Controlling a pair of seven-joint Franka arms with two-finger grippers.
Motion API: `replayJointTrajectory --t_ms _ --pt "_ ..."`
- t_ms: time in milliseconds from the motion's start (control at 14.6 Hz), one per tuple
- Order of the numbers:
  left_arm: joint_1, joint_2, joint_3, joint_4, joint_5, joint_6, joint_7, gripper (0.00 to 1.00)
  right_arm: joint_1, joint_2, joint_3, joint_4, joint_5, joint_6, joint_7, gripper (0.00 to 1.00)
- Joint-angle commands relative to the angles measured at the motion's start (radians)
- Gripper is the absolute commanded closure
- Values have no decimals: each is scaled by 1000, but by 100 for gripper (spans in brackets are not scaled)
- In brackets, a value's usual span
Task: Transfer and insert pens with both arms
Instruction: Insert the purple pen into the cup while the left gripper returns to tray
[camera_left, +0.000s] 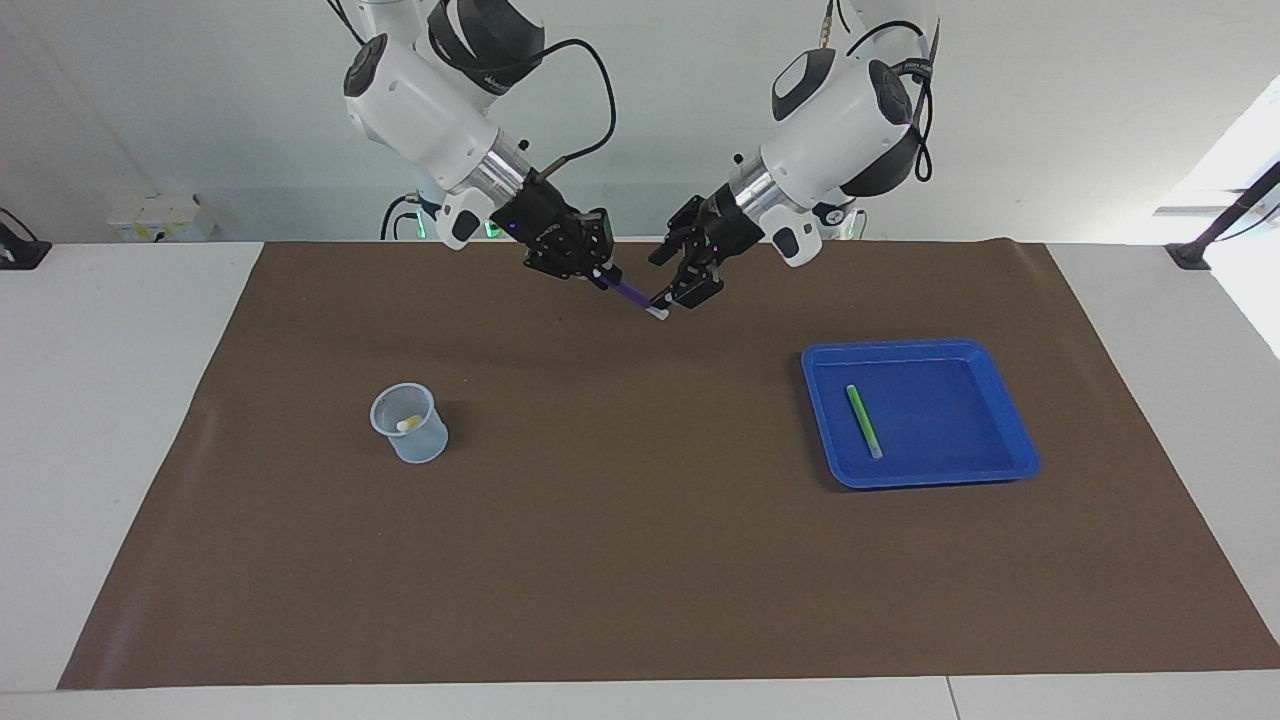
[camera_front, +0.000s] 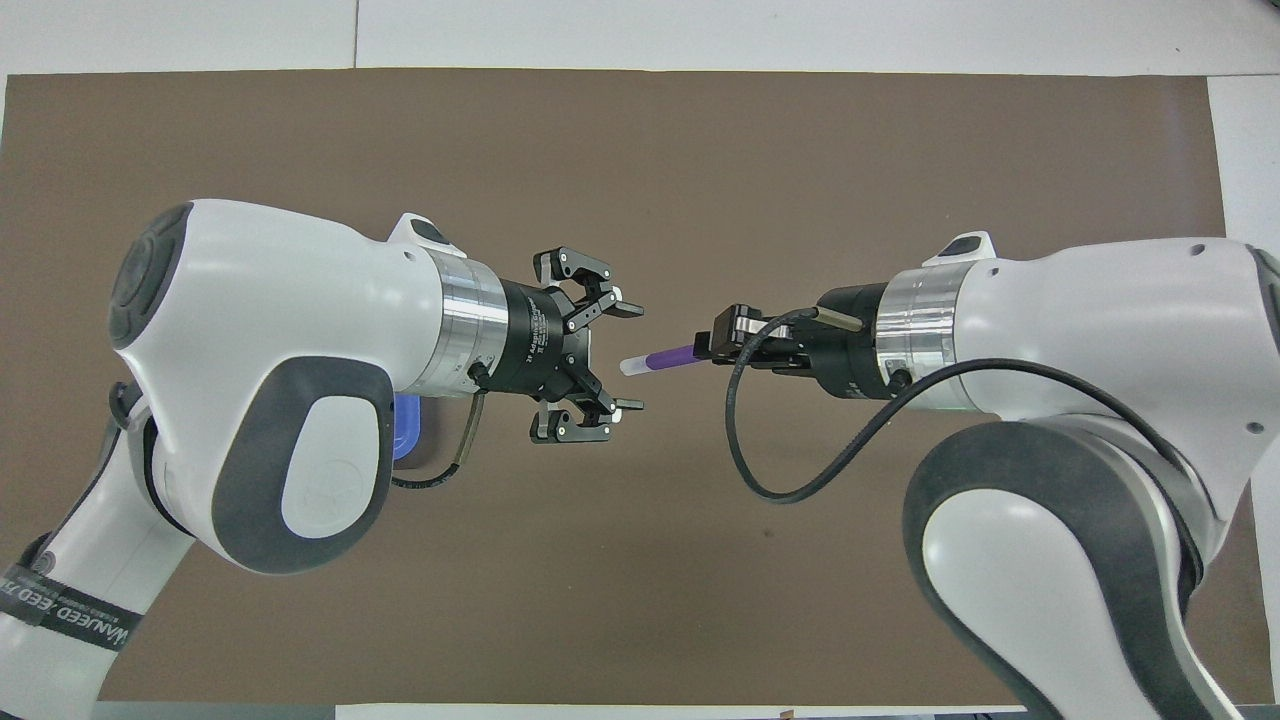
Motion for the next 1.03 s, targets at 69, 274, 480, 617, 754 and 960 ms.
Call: replayJointTrajectory --t_ms 69,274,480,617,754,960 --pt "99 -52 6 -59 -12 -68 180 0 -178 -4 2 42 -175 -160 -269 100" --pt "211 -58 8 -59 6 -182 401 0 -264 5 1 54 -313 -164 -489 100" --pt "292 -64 10 -63 91 -233 649 0 -317 77 1 146 -456 -171 -607 100" --pt "349 -61 8 -77 134 -237 798 0 -349 121 1 142 -467 -152 -650 100" --pt "383 -52 10 -97 175 -240 953 0 -349 135 -1 128 -478 -144 -679 100" --pt "400 -43 10 -144 282 -227 1161 0 -352 120 -1 81 -515 -141 -687 100"
